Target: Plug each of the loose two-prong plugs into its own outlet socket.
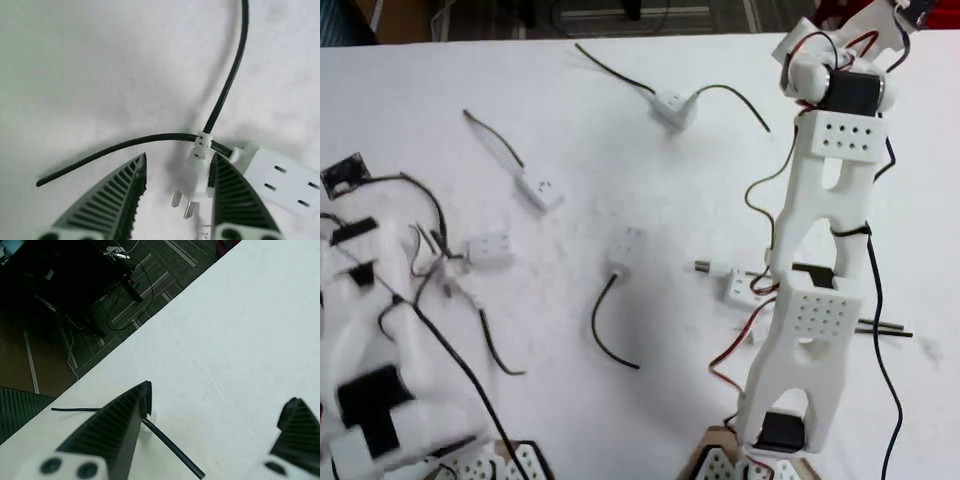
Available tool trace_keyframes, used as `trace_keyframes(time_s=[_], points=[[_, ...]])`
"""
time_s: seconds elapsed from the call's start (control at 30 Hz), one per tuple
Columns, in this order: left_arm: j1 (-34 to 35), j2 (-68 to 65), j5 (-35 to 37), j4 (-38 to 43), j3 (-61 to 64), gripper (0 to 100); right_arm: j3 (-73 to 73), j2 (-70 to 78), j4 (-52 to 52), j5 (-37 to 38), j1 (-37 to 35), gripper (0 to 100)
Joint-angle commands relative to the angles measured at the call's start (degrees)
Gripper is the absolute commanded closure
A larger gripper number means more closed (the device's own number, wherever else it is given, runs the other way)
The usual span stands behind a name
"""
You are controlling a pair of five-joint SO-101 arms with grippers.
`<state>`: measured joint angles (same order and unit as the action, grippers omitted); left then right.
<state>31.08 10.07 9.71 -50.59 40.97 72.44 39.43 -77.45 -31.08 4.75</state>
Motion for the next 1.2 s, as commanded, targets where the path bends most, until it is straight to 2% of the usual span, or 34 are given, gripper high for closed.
trace_keyframes(time_s=[0.0, 0.13, 0.33, 0.6, 0.7, 0.87, 1.0, 1.17], points=[[0.75, 11.56, 0.79, 5.19, 6.42, 79, 2.29, -3.91, -0.31, 0.62, -0.31, 60.8], [0.66, 17.89, 0.70, 9.32, 13.89, 79, 2.29, -3.91, -0.31, 0.62, -0.31, 60.8], [-0.48, 18.07, -2.02, 7.82, 13.98, 78, 2.29, -3.91, -0.31, 0.62, -0.40, 60.8], [-6.20, 17.98, -3.52, 6.86, 14.07, 78, 2.29, -4.00, -0.40, 0.62, -0.40, 60.8], [-5.76, 17.63, -3.69, 7.21, 13.98, 78, 2.29, -4.18, -0.40, 0.62, -0.40, 60.8], [-2.95, 6.73, -3.96, 6.68, 7.56, 78, 2.29, -4.09, -0.40, 0.62, -0.48, 60.8], [-2.07, -3.21, -3.78, 1.14, -0.97, 78, 2.29, -4.09, -0.40, 0.62, -0.48, 60.8], [-1.45, -6.29, -3.69, -0.97, -3.96, 79, 2.29, -3.91, -0.40, 0.62, -0.48, 60.8]])
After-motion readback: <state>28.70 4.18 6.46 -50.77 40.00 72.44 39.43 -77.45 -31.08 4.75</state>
